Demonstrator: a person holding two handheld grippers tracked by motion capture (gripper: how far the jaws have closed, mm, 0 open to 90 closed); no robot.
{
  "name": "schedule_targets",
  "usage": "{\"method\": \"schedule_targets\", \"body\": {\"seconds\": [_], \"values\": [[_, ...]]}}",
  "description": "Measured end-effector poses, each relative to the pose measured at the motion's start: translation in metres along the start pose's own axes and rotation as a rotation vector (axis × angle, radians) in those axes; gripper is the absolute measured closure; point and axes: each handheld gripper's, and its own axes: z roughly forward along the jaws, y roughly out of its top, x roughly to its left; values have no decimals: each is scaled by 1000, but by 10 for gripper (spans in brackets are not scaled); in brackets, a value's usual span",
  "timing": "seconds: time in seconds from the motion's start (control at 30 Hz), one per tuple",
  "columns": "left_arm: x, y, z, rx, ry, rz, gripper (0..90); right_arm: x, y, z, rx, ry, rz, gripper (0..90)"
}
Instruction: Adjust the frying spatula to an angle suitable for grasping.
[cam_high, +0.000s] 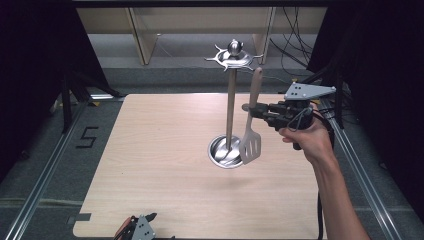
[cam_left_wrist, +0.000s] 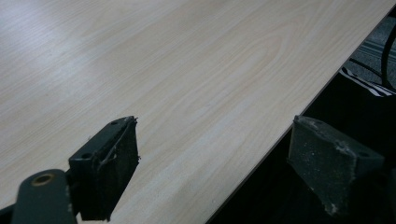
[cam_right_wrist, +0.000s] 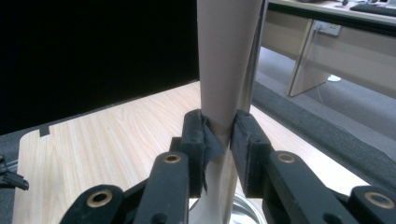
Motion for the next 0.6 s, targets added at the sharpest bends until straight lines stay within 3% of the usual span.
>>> {"method": "schedule_targets", "body": {"seconds": [0.27,0.3,0.37,0.43,0.5,0.53,0.6], "values": [[0,0,0,-6,-1,-1,153,-4,2,8,15,3,9,764],[1,0,0,-14,13,23,153,-5,2,10,17,13,11,763],[-1,0,0,-4,-3,-2,153,-4,3,11,10,2,18,763],[0,0,0,0,0,7,153,-6,3,13,2,-6,3,763],[-1,0,0,-8,-14,-1,153,-5,3,14,26,9,24,763],[-1,0,0,-5,-4,4,153,-5,3,15,9,-2,17,763],[-2,0,0,-4,-11,-4,153,-6,4,16,27,21,27,762]]}}
